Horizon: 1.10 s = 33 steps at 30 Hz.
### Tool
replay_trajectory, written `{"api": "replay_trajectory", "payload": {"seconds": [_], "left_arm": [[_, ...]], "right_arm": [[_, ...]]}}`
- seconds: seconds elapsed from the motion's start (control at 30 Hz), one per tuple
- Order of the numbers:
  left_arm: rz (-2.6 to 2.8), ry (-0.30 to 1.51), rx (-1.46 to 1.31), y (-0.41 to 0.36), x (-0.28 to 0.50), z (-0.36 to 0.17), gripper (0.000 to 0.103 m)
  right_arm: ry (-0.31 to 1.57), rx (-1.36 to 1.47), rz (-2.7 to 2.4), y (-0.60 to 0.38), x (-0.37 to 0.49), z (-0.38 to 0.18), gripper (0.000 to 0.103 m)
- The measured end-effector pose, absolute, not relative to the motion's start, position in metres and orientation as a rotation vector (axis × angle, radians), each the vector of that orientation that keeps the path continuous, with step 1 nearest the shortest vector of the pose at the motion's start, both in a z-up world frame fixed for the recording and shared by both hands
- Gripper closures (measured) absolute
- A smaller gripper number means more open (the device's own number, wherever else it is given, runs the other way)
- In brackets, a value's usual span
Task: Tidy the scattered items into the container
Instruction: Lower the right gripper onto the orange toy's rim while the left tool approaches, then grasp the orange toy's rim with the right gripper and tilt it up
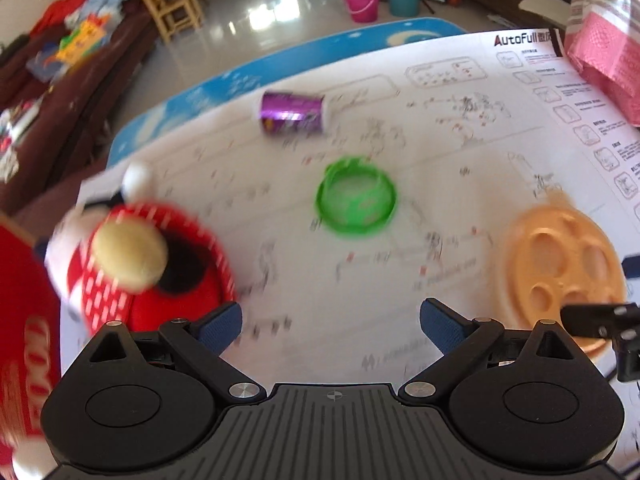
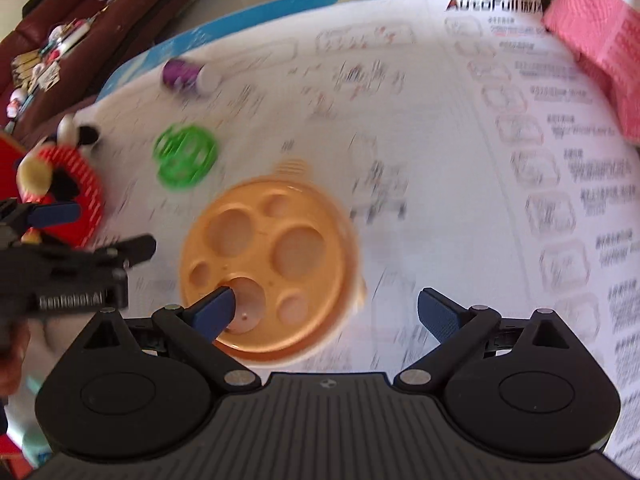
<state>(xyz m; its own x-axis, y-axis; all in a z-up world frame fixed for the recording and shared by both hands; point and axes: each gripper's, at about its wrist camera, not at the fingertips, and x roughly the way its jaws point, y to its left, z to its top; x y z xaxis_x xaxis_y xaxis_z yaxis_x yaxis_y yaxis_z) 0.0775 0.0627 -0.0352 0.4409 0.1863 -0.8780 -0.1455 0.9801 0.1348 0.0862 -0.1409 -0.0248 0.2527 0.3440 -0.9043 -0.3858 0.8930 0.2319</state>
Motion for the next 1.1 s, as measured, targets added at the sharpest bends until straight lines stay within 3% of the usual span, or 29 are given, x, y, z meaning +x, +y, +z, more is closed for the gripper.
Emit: {"api": "replay_trajectory", "payload": {"seconds": [0.43,0.73,0.9,1.03,1.1], "left_arm": [[0.004,0.985,0.203,-0.002,0.025,-0.01,0.002],[-0.169,0.94,0.408,-0.067,0.031,-0.02,0.001],[-0.24,0.969,0.473,-0.087,0.036,-0.038,0.0],[-0.249,1.029,0.477,-0.089,0.04,-0.055,0.0],[-0.233,1.013,0.483,-0.085,0.039,-0.058,0.001]], "right_arm": [[1.27,0.229,0.486,-0.195,0.08,-0.012,0.005],[1.328,0.41,0.46,-0.206,0.089,-0.04,0.005],[1.327,0.478,0.509,-0.197,0.093,-0.043,0.01],[1.344,0.486,0.531,-0.188,0.093,-0.044,0.024],[1.344,0.474,0.54,-0.184,0.09,-0.041,0.024]]}}
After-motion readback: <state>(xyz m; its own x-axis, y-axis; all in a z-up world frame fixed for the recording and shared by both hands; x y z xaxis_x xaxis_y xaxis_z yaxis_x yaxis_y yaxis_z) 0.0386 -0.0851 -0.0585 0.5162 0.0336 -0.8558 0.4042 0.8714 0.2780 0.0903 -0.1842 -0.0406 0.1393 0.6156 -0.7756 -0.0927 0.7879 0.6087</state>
